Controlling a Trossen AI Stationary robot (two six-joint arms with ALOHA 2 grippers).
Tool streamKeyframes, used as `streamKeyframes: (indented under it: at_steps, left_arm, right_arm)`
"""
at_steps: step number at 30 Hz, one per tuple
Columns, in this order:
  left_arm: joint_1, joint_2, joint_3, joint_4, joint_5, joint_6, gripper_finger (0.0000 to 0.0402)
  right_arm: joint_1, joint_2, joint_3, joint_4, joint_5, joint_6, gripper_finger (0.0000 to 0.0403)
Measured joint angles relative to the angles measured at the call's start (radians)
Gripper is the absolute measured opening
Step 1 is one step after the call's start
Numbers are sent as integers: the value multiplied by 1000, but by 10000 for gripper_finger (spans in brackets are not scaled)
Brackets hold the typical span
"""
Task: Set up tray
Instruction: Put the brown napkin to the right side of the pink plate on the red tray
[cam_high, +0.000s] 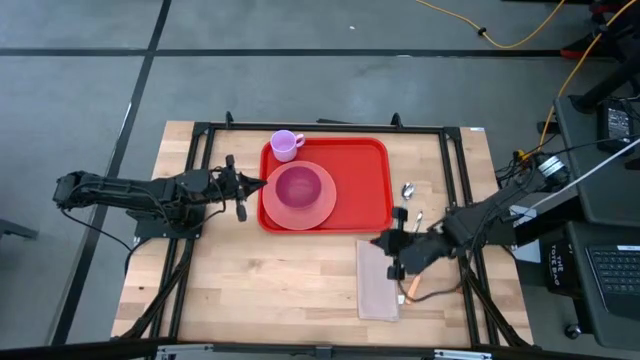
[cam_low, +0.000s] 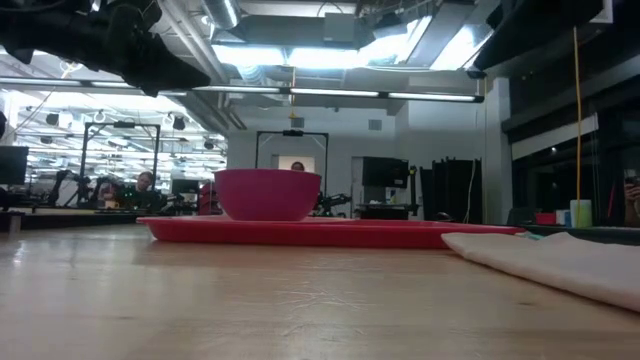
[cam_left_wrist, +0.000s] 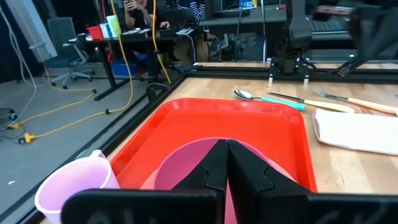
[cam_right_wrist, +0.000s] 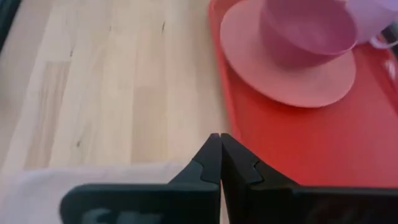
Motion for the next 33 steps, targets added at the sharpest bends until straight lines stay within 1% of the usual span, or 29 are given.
streamKeyframes:
  at_steps: [5, 12, 17, 19, 26, 33]
  left_arm:
    - [0, 0, 0, 0, -10, 0, 5]
    - [0, 0, 0, 0, -11, 0, 2]
    - [0, 0, 0, 0, -11, 0, 5]
    - [0, 0, 0, 0, -11, 0, 7]
    - [0, 0, 0, 0, -12, 0, 8]
    - [0, 0, 0, 0, -12, 0, 8]
  right_arm:
    - [61, 140, 160, -175, 2, 23, 2]
    - [120, 268, 330, -355, -22, 243, 5]
    - [188, 345, 408, -423, -30, 258, 4]
    - [207, 368, 438, -450, -27, 289, 4]
    - [282, 420, 525, -614, -59, 496, 2]
    - [348, 464, 577, -643, -62, 543, 2]
